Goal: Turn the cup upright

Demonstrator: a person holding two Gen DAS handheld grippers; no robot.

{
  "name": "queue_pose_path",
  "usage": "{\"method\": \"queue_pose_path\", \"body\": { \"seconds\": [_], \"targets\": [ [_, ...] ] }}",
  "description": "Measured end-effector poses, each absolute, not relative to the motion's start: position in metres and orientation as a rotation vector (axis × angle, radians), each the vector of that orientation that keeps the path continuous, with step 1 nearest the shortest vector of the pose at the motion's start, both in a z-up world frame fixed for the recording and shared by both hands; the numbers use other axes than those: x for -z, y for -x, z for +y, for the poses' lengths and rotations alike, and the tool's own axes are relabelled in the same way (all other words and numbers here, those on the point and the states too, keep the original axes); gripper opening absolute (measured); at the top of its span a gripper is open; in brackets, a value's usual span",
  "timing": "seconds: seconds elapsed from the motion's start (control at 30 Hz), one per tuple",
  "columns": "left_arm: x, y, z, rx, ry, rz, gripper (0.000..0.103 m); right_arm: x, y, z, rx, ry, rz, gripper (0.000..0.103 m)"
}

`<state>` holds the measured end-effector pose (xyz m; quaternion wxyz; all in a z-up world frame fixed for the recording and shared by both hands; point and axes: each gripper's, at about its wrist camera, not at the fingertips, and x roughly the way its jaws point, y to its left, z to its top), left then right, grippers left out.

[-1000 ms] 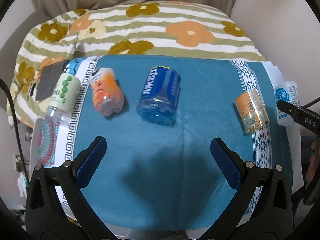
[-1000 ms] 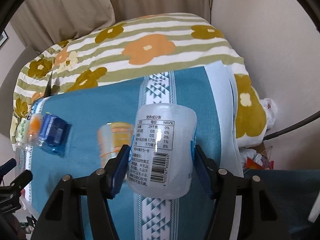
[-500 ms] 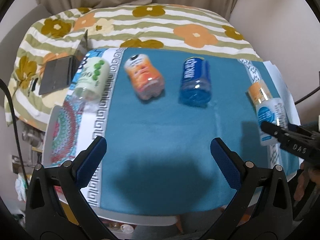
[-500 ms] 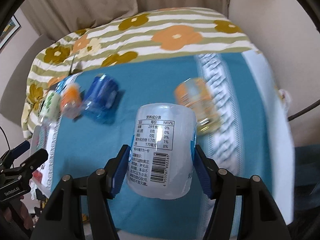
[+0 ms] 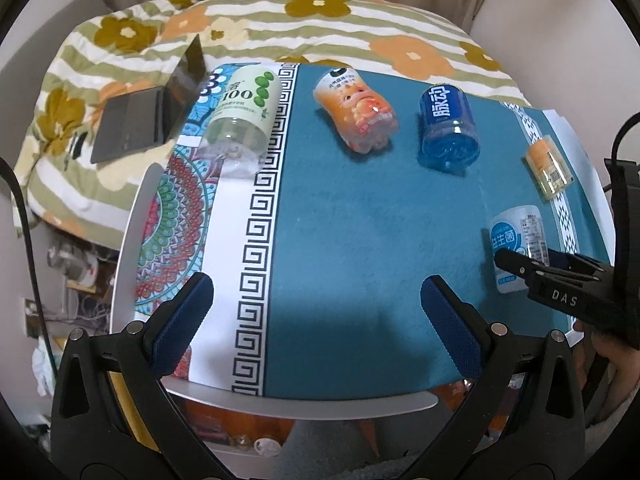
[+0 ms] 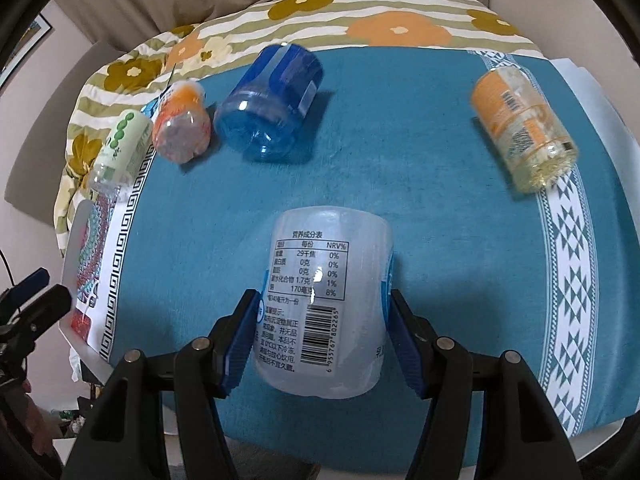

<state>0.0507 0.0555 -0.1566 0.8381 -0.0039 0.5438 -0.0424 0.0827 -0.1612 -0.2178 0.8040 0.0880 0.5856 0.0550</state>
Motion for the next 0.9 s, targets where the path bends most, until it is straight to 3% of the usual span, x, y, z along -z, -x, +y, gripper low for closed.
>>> {"method": "queue_pose_path", "body": {
  "seconds": [0.4, 0.53, 0.7, 0.73, 0.77, 0.9],
  "targets": [
    [0.157, -0.052, 0.059, 0.129, 0.024, 1.148, 0.103, 0.222, -0.083, -0.159, -0.133, -0.193, 1.247, 0.063],
    [0.151, -0.052, 0.055, 0.134, 0.020, 1.144, 0.103, 0.219, -0.080, -0.160, -0.142, -0.212, 1.245, 0.089],
    [0.136, -0.057, 0.045, 0.144, -0.004, 1.129, 0.103, 0.199, -0.071, -0.167, -0.137, -0.218, 1.183, 0.092],
    [0.132, -0.058, 0.041, 0.146, -0.010, 1.126, 0.103, 0.194, -0.069, -0.170, -0.139, -0.224, 1.173, 0.101],
    [0.129, -0.059, 0.037, 0.148, -0.017, 1.124, 0.103, 0.190, -0.067, -0.174, -0.141, -0.228, 1.163, 0.103],
    [0.109, -0.065, 0.004, 0.190, -0.054, 1.123, 0.103, 0.168, -0.059, -0.193, -0.143, -0.233, 1.141, 0.103]
  ]
}}
